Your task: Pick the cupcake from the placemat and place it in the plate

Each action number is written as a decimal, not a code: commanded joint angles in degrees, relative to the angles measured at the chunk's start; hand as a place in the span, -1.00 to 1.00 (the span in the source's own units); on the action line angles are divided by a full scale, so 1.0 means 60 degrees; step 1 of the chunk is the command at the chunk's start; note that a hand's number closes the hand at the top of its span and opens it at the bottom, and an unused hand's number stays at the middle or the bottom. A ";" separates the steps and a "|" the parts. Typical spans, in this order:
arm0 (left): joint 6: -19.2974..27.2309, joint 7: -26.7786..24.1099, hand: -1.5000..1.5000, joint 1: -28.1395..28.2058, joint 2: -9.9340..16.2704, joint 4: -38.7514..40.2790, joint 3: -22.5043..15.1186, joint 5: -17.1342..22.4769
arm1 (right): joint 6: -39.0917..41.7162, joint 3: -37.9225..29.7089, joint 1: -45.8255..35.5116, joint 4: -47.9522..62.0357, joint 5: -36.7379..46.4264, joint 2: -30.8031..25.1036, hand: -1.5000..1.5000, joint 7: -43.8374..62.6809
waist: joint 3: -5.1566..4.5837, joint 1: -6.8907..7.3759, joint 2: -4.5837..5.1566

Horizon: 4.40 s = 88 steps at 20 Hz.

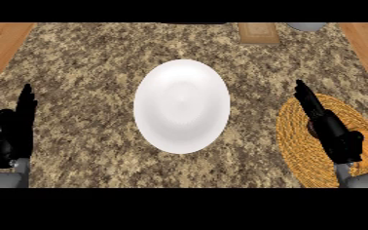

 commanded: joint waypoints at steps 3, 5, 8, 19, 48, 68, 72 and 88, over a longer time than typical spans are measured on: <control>-0.0827 -0.0682 0.00 0.0052 -0.0205 -0.0782 -0.0442 0.0144 | -0.2054 -0.1699 -0.1484 0.0410 -0.0822 0.0936 1.00 0.1726 | -0.0084 -0.0084 0.0126; -0.1354 -0.1123 0.00 -0.0149 -0.0547 -0.0768 -0.0780 0.0355 | -0.3279 -0.2637 -0.1849 0.1122 -0.1108 0.1341 1.00 0.1902 | -0.0096 -0.0137 0.0216; -0.1654 -0.0999 0.00 -0.0144 -0.0695 -0.0872 -0.1092 0.0464 | -0.4836 -0.2266 -0.1149 0.2248 0.1853 -0.1047 1.00 0.2092 | -0.0286 -0.0418 0.0331; -0.2471 -0.1703 0.00 -0.0060 -0.1017 -0.0374 -0.1075 0.0753 | -1.1207 -0.1060 -0.1643 0.2857 0.5047 0.2743 -1.00 0.2502 | -0.0103 -0.0287 0.0108; -0.2912 -0.1849 0.00 0.0185 -0.1132 -0.0399 -0.0813 0.0757 | -0.2034 -0.0555 -0.1427 -0.0443 0.9191 0.0821 -1.00 1.4938 | -0.0091 -0.0340 0.0084; -0.3027 -0.1670 0.00 0.0021 -0.1478 -0.0460 -0.0719 0.0219 | -0.1873 -0.1715 -0.1058 0.1279 0.9442 0.2130 -1.00 1.3661 | -0.0067 -0.0222 0.0144; -0.3445 -0.2155 0.00 -0.0167 -0.1404 0.0362 -0.0332 0.0272 | -0.1126 -0.2206 -0.1371 0.2029 0.8452 0.1980 1.00 1.1964 | -0.0067 -0.0227 0.0167; -0.3524 -0.2028 0.00 0.0189 -0.1760 -0.0119 -0.0211 -0.0116 | -0.0686 -0.0277 0.0011 0.0452 0.9753 0.1533 1.00 0.7521 | -0.0058 -0.0341 0.0102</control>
